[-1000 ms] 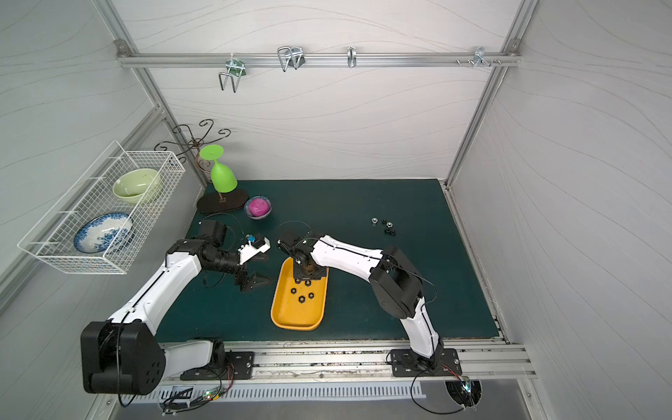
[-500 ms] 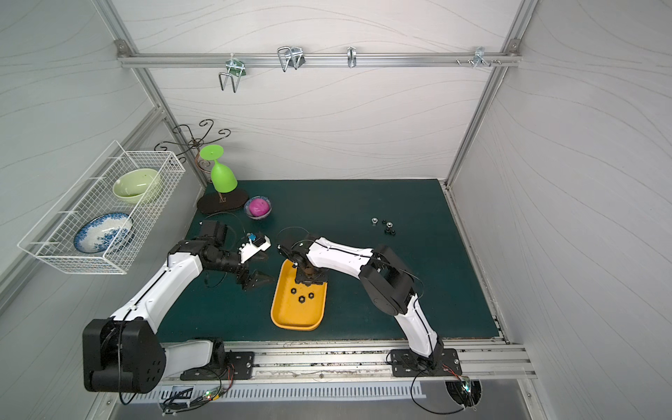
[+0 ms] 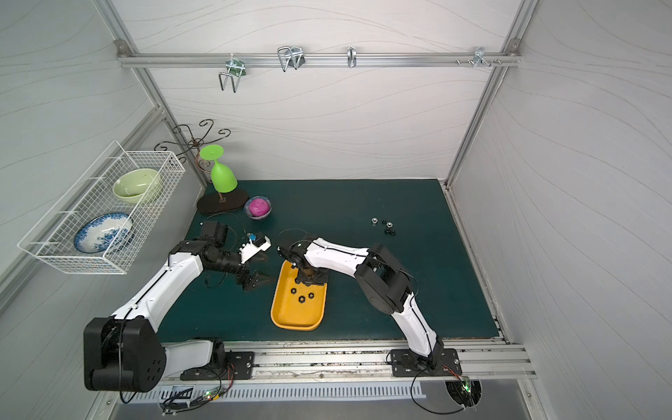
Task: Put the nuts on the desktop into the storage box
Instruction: Place the nut in the storage box.
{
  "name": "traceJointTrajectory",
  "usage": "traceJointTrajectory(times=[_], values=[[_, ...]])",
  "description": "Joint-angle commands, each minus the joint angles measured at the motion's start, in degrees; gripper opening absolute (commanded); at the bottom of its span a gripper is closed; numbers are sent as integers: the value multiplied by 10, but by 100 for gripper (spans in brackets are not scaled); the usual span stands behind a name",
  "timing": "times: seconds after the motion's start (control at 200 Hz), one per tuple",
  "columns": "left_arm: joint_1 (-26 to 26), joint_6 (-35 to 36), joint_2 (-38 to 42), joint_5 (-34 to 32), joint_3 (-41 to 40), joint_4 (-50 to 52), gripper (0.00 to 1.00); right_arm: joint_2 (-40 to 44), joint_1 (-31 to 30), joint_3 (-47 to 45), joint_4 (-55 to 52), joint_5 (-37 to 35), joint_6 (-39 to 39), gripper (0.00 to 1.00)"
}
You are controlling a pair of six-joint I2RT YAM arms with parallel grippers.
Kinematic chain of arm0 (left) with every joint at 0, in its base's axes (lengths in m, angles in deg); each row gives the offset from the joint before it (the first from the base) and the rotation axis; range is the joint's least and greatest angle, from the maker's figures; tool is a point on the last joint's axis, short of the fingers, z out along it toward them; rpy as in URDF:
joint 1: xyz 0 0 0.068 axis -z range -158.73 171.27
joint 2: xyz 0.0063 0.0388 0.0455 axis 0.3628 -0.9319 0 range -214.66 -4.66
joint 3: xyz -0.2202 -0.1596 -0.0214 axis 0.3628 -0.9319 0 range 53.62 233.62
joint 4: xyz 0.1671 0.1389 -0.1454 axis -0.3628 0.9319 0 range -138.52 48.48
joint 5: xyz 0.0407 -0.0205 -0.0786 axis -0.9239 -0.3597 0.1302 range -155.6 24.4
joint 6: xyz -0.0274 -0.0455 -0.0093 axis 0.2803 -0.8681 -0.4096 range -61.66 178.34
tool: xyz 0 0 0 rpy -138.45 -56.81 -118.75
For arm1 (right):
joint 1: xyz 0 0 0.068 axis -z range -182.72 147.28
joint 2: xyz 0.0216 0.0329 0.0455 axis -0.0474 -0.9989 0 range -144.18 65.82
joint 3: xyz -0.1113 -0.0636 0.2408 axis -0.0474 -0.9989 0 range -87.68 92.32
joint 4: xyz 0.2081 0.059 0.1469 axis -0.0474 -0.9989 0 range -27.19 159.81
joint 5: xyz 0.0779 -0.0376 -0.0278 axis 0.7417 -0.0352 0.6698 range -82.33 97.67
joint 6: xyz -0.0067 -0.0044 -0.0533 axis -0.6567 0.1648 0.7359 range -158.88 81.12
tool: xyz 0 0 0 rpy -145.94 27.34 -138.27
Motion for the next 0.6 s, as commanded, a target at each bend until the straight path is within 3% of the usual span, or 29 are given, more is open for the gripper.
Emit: traceJointTrajectory(times=[0.0, 0.115, 0.26, 0.385, 0.485, 0.595], values=[[-3, -3, -5, 16, 0, -6, 99, -13, 8, 12, -2, -14, -6, 18], [-3, -3, -5, 17, 0, -4, 99, -15, 9, 11, 2, -13, -4, 21], [-3, -3, -7, 19, 1, -4, 99, -13, 9, 10, 4, -11, -2, 32], [-3, -3, -7, 20, 0, -3, 99, -12, 9, 10, 6, -13, 2, 35], [-3, -3, -7, 20, 1, -2, 98, -7, 8, 12, 3, -20, 10, 42], [-3, 4, -6, 20, 14, 14, 99, 9, 6, 12, -2, -34, 12, 43]])
